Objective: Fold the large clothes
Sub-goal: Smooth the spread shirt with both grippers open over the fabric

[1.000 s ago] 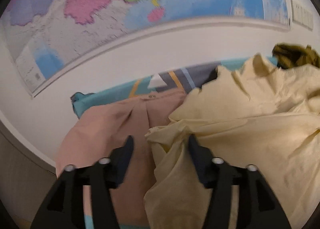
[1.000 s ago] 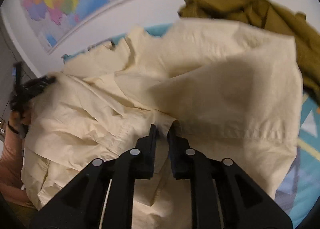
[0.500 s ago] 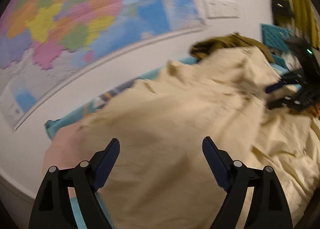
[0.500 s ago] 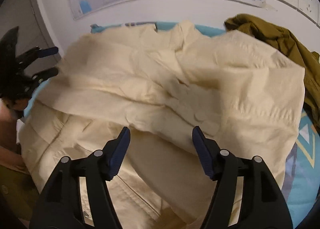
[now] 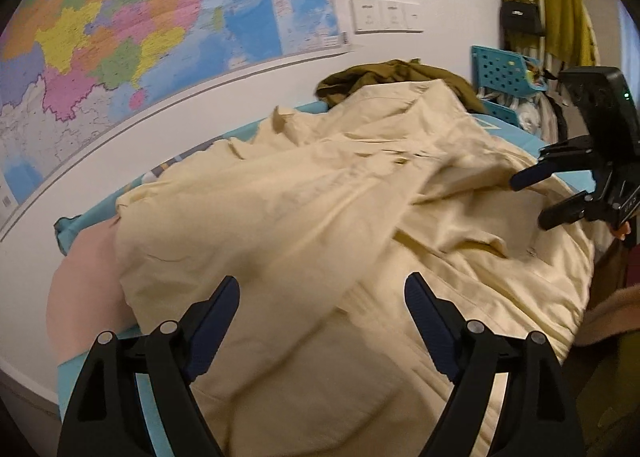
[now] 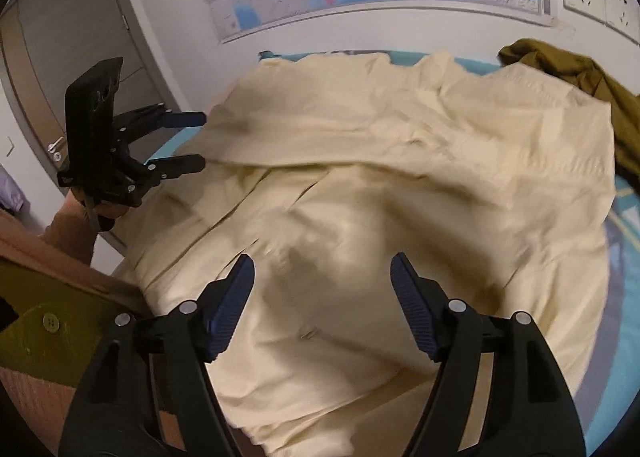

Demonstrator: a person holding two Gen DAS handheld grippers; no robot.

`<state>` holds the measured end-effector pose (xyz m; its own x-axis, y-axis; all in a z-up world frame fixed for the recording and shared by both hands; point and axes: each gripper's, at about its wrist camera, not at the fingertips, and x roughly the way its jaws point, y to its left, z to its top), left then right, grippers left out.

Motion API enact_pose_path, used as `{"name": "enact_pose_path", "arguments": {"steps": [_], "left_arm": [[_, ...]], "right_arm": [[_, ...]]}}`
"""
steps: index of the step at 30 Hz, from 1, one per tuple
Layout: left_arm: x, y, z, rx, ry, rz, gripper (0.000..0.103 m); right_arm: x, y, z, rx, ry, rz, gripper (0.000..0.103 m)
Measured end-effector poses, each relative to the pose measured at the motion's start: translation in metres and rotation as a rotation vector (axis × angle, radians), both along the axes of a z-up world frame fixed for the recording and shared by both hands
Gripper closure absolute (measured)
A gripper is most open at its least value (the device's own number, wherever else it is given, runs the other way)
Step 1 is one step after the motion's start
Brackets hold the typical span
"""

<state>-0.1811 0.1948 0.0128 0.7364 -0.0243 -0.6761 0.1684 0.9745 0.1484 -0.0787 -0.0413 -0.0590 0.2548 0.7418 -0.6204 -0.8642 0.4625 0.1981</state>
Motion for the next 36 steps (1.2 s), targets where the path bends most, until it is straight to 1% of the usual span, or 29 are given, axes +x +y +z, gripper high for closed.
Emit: {"name": "enact_pose_path", "arguments": {"steps": [2, 3, 5, 6, 7, 9, 10, 11, 12, 13, 16, 17, 19, 21, 23, 24, 25, 26, 27, 28, 29, 30, 31, 32, 33, 34, 36], "left_arm": [[-0.008, -0.005, -0.003, -0.003, 0.009, -0.021, 0.021], [-0.012, -0.007, -0.004, -0.001, 0.015, -0.033, 0.021], [-0.023, -0.015, -0.007, 0.0, 0.028, -0.071, 0.021], [-0.028, -0.02, -0.008, 0.008, 0.031, -0.093, 0.021], [-0.032, -0.026, -0.01, 0.016, 0.032, -0.114, 0.021], [-0.038, -0.035, -0.015, 0.017, 0.048, -0.149, 0.021], [-0.041, -0.04, -0.018, 0.024, 0.055, -0.16, 0.021], [-0.043, -0.043, -0.02, 0.029, 0.062, -0.168, 0.021], [-0.045, -0.046, -0.022, 0.03, 0.069, -0.175, 0.021], [-0.047, -0.048, -0.023, 0.028, 0.071, -0.178, 0.021], [-0.054, -0.054, -0.026, -0.024, 0.085, -0.228, 0.02], [-0.057, -0.056, -0.027, -0.029, 0.084, -0.249, 0.018], [-0.06, -0.062, -0.029, -0.022, 0.084, -0.279, 0.015], [-0.063, -0.07, -0.032, -0.013, 0.088, -0.322, 0.014], [-0.063, -0.078, -0.041, 0.008, 0.114, -0.346, 0.014], [-0.062, -0.081, -0.046, 0.04, 0.121, -0.335, 0.014], [-0.058, -0.083, -0.052, 0.075, 0.135, -0.31, 0.017], [-0.055, -0.082, -0.056, 0.093, 0.149, -0.29, 0.028], [-0.05, -0.081, -0.059, 0.093, 0.173, -0.274, 0.028], [-0.047, -0.077, -0.058, 0.068, 0.182, -0.261, 0.029], [-0.046, -0.074, -0.054, 0.046, 0.167, -0.254, 0.03], [-0.045, -0.072, -0.05, 0.044, 0.15, -0.245, 0.03], [-0.044, -0.069, -0.046, 0.035, 0.135, -0.234, 0.03], [-0.043, -0.063, -0.039, -0.002, 0.122, -0.228, 0.03], [-0.042, -0.058, -0.034, -0.027, 0.113, -0.225, 0.03], [-0.042, -0.051, -0.028, -0.05, 0.096, -0.221, 0.029], [-0.043, -0.043, -0.017, -0.046, 0.054, -0.184, 0.023]], "right_arm": [[-0.014, -0.003, -0.005, 0.016, -0.001, 0.033, 0.033], [-0.026, -0.002, -0.008, 0.004, -0.008, 0.06, 0.033], [-0.044, 0.005, -0.015, -0.052, -0.032, 0.106, 0.025], [-0.054, 0.013, -0.023, -0.118, -0.074, 0.115, 0.025], [-0.056, 0.017, -0.028, -0.154, -0.094, 0.115, 0.025], [-0.057, 0.027, -0.041, -0.225, -0.139, 0.086, 0.047], [-0.055, 0.03, -0.045, -0.231, -0.145, 0.073, 0.058], [-0.05, 0.028, -0.044, -0.187, -0.099, 0.084, 0.092], [-0.045, 0.027, -0.042, -0.155, -0.07, 0.084, 0.101], [-0.043, 0.024, -0.037, -0.121, -0.077, 0.062, 0.102], [-0.031, 0.02, -0.025, -0.046, -0.091, 0.013, 0.102], [-0.029, 0.021, -0.022, -0.029, -0.095, -0.004, 0.102], [-0.018, 0.024, -0.017, 0.015, -0.085, -0.028, 0.102], [-0.009, 0.028, -0.017, 0.033, -0.076, -0.053, 0.102], [-0.002, 0.031, -0.019, 0.049, -0.053, -0.085, 0.102], [-0.001, 0.032, -0.02, 0.05, -0.044, -0.085, 0.102], [0.0, 0.03, -0.021, 0.06, -0.039, -0.091, 0.102], [-0.001, 0.028, -0.02, 0.071, -0.032, -0.094, 0.102], [-0.005, 0.024, -0.02, 0.074, -0.032, -0.092, 0.101], [-0.01, 0.018, -0.017, 0.076, -0.041, -0.093, 0.096], [-0.02, 0.011, -0.013, 0.087, -0.065, -0.074, 0.091], [-0.03, 0.005, -0.009, 0.099, -0.083, -0.045, 0.087], [-0.043, -0.003, -0.003, 0.112, -0.104, -0.012, 0.071], [-0.052, -0.009, 0.001, 0.116, -0.119, 0.0, 0.059], [-0.062, -0.018, 0.007, 0.128, -0.151, -0.001, 0.058], [-0.066, -0.027, 0.011, 0.137, -0.164, -0.014, 0.058], [-0.064, -0.043, 0.015, 0.151, -0.148, -0.058, 0.057]]}}
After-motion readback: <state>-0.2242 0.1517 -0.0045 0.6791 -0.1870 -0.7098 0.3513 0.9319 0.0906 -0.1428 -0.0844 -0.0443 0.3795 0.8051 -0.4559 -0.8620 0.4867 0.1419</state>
